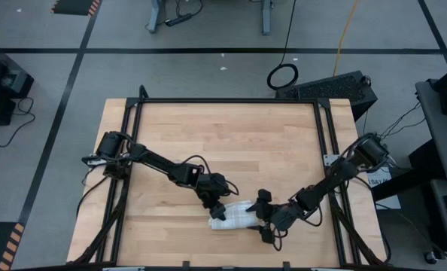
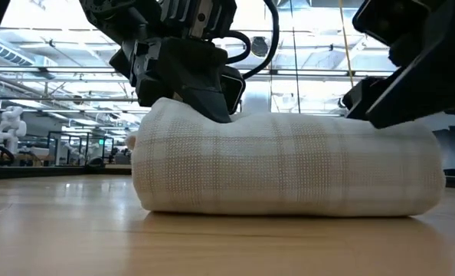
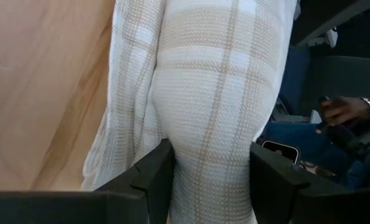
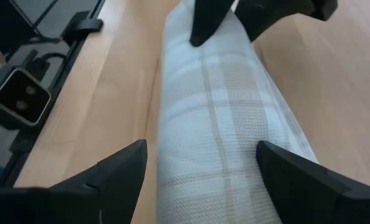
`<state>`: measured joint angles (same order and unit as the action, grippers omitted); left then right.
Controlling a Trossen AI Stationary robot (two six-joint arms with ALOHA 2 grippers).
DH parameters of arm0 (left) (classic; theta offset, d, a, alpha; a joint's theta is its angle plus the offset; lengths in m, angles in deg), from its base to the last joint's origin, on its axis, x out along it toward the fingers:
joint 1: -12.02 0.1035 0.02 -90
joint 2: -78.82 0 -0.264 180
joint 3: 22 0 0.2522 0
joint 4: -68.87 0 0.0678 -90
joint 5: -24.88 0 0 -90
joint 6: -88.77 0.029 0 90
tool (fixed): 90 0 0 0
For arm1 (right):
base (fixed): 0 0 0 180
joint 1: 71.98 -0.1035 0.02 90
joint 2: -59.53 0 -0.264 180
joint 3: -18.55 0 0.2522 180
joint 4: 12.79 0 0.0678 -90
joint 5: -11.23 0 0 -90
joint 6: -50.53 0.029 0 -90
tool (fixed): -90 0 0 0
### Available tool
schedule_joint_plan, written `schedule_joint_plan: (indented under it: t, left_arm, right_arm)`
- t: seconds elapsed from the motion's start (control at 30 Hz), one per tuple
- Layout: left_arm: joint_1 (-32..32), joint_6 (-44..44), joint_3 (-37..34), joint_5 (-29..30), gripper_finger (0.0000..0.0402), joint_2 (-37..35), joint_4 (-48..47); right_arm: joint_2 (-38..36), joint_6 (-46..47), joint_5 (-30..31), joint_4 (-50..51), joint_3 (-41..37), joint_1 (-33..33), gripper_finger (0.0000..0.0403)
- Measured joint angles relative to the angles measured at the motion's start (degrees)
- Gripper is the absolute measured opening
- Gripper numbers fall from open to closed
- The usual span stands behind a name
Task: Roll towel
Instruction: Roll the towel
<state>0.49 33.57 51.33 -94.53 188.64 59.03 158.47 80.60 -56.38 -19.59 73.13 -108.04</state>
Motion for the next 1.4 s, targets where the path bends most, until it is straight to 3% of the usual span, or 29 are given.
schedule_joint_plan:
  t: [0.3,0.57,0.77,0.9,1.07,1.4]
  left_arm:
    - [0.89,4.11,0.00,-0.47,0.0191,-1.46,-2.23]
    - [4.52,9.73,0.00,0.50,0.0237,-7.53,-15.03]
    - [7.27,14.88,-0.02,1.28,0.0251,-12.61,-17.17]
    - [6.37,22.56,0.00,5.06,0.0251,-17.87,-16.24]
    - [-1.16,30.84,0.00,14.12,0.0263,-20.90,-16.03]
    - [-12.60,35.09,0.02,33.44,0.0367,-14.42,-9.47]
  right_arm:
    - [2.73,3.64,-1.31,-1.87,0.13,0.38,0.0297]
    - [3.10,4.19,-1.40,-1.27,0.11,0.54,0.0297]
    - [3.12,3.84,-1.37,-0.04,0.07,0.73,0.0297]
    - [3.12,3.81,-1.36,0.09,0.07,0.76,0.0297]
    - [3.14,3.73,-1.33,0.14,0.00,0.76,0.0297]
    - [3.18,3.56,-1.36,0.16,-0.02,0.78,0.0297]
